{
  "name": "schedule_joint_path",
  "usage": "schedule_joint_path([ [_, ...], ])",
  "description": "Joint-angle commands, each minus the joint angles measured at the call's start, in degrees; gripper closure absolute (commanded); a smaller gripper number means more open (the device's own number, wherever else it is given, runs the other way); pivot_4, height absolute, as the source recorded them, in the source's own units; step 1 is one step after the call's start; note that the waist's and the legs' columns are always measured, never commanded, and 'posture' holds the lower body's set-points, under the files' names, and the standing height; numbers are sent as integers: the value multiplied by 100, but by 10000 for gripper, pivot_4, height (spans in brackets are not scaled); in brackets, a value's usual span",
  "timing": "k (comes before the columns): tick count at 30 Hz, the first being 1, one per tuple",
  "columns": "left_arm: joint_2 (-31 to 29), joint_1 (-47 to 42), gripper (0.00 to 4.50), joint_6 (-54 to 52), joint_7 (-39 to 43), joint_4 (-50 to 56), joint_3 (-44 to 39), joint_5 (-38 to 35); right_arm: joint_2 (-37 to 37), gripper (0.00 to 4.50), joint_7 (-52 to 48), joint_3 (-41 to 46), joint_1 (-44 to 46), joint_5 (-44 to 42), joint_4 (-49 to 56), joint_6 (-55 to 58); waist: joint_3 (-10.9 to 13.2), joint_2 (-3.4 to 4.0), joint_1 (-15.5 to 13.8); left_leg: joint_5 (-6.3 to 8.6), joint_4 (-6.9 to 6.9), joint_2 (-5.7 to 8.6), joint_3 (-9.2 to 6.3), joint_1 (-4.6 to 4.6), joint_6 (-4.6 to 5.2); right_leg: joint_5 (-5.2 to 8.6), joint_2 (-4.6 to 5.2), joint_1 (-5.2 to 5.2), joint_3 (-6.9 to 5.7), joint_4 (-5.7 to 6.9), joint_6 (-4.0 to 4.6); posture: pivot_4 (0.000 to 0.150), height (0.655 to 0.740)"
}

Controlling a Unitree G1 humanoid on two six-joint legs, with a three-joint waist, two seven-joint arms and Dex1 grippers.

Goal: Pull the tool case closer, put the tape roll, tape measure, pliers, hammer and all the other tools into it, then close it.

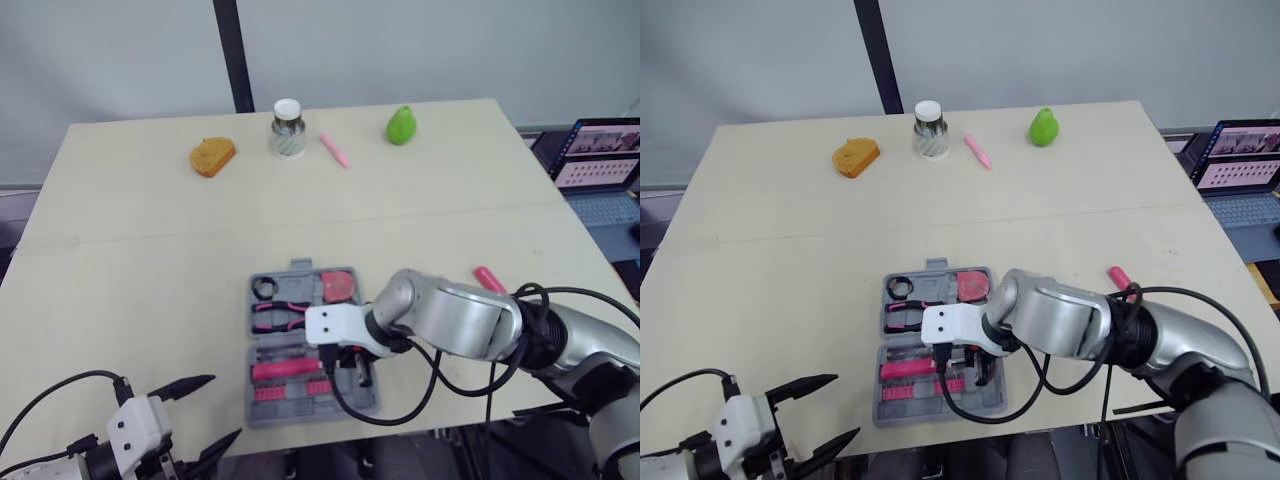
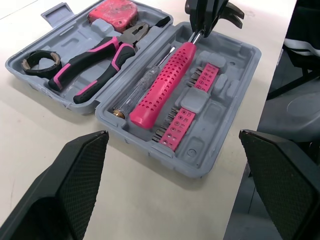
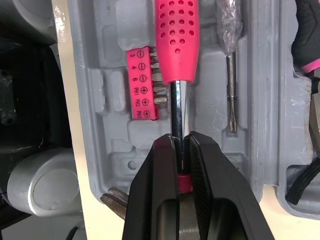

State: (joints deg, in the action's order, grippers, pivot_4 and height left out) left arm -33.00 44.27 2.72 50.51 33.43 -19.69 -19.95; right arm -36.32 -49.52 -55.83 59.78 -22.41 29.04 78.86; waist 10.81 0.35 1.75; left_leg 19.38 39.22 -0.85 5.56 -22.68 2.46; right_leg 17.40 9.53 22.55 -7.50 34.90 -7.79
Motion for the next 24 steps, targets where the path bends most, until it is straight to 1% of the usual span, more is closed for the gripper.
schedule_joint_path([
  [1,-18,47,0,117,38,85,-87,-33,53,44728,90,18,-5,41,76,-21,0,0,-2,0,0,0,0,0,0,0,0,1,0,2,0,1500,7400],
  [24,-43,-46,0,146,24,-18,-36,56,278,44728,236,-17,-189,149,-78,-88,-1,-2,2,-1,0,0,0,0,-1,1,-1,2,0,6,2,1500,7400],
])
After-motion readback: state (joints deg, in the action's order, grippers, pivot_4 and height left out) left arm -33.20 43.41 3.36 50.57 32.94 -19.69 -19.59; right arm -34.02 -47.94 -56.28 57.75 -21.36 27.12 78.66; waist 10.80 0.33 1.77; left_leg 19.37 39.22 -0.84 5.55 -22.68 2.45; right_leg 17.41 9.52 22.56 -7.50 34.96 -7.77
